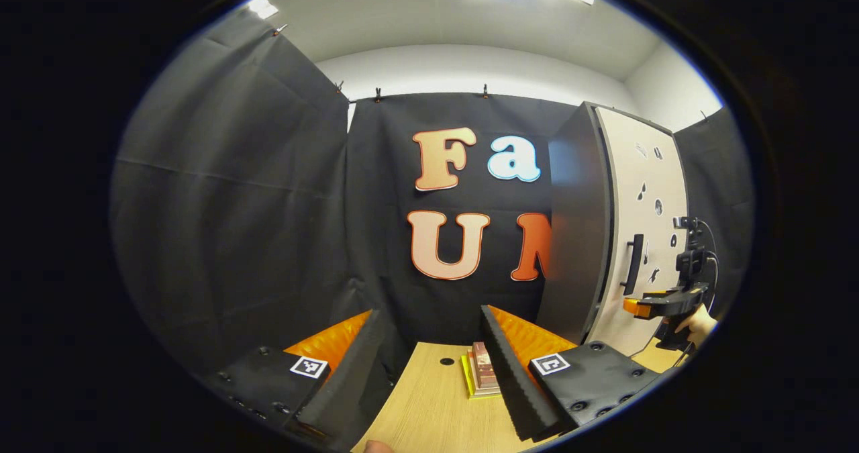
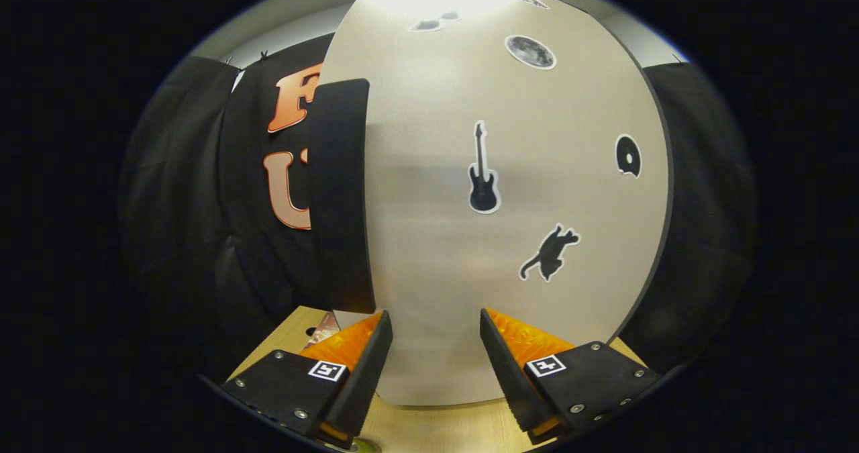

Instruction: Open the cabinet door with the right hand, grasp the bottle in the cabinet with the left hand and place it on the coaster, then close the cabinet door with the right hand.

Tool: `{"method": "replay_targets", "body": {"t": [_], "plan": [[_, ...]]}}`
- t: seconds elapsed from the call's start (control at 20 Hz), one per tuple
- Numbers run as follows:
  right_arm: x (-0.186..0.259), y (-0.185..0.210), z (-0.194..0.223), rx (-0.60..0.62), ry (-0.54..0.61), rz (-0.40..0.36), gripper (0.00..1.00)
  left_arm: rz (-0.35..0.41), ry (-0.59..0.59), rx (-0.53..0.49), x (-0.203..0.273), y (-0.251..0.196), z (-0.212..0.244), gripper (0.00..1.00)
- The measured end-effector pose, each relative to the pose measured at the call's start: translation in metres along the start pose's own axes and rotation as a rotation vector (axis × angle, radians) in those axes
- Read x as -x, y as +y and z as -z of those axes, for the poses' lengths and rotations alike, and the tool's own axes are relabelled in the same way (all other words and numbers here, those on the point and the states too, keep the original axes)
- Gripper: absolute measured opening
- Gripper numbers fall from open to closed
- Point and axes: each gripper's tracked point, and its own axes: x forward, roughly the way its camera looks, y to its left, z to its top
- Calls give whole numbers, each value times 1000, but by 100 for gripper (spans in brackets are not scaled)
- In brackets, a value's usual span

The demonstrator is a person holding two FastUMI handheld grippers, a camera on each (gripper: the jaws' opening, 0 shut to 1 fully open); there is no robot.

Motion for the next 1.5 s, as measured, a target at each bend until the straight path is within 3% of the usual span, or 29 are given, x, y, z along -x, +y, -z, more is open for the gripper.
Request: {"method": "replay_targets", "body": {"t": [0.25,0.65,1.0,1.15,1.5], "plan": [[67,-54,-24,6,-9,37,82,13,-38,0,-6,-7,-31,94],[199,-132,-117,36,-129,92,82,39,-138,7,-7,-16,-103,94],[303,-201,-183,49,-263,222,82,-78,-168,-83,17,15,-160,94],[333,-219,-197,71,-293,266,82,-116,-200,-86,24,25,-180,94],[345,-233,-182,55,-280,248,82,-160,-217,-82,45,17,-181,94]]}}
